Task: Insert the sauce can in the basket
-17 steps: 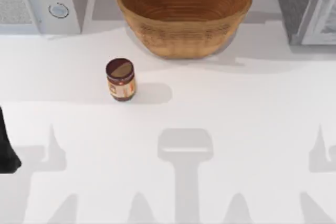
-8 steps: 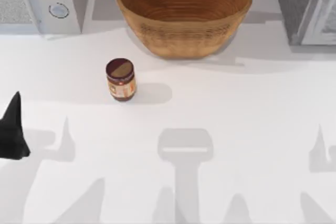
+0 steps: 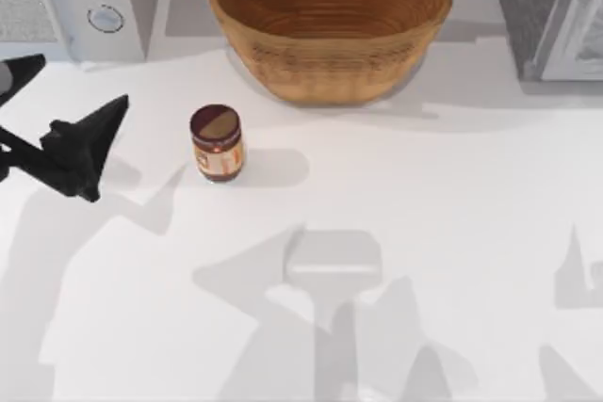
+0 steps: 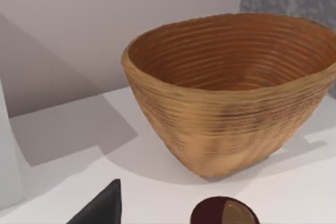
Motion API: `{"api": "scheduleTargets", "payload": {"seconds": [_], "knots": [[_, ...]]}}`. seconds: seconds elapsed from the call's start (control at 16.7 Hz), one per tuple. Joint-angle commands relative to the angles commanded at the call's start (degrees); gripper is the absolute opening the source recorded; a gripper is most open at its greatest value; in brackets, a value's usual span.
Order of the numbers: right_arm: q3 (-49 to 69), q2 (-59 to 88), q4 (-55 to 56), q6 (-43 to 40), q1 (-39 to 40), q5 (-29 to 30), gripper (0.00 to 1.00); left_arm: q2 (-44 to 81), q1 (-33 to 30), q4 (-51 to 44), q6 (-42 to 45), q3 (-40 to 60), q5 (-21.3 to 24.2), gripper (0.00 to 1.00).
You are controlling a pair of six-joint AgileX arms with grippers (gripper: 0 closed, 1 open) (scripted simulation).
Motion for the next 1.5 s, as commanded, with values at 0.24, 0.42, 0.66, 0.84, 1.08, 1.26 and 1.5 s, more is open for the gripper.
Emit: {"api": "scheduleTargets", "payload": {"seconds": [0.24,0.42,0.66,0.84,1.08,1.26,1.5], "knots": [[0.0,0.0,0.0,0.0,0.0,0.0,1.0,23.9,0.1,10.0,2.5,10.4,15.4,1.0],[0.0,0.0,0.0,0.0,0.0,0.0,1.0,41.1,0.4,17.3,4.6,18.3,26.7,1.0],[0.0,0.0,0.0,0.0,0.0,0.0,1.0,61.1,1.4,26.3,7.8,28.3,39.8,1.0],[0.0,0.0,0.0,0.0,0.0,0.0,1.0,72.7,2.4,31.8,10.0,34.6,47.2,1.0],[0.0,0.0,0.0,0.0,0.0,0.0,1.0,81.6,3.4,36.4,12.0,39.8,52.9,1.0],[0.0,0.0,0.0,0.0,0.0,0.0,1.0,82.7,3.6,37.0,12.2,40.4,53.5,1.0],[0.0,0.0,0.0,0.0,0.0,0.0,1.0,82.5,3.2,37.0,12.0,40.2,53.3,1.0]]}}
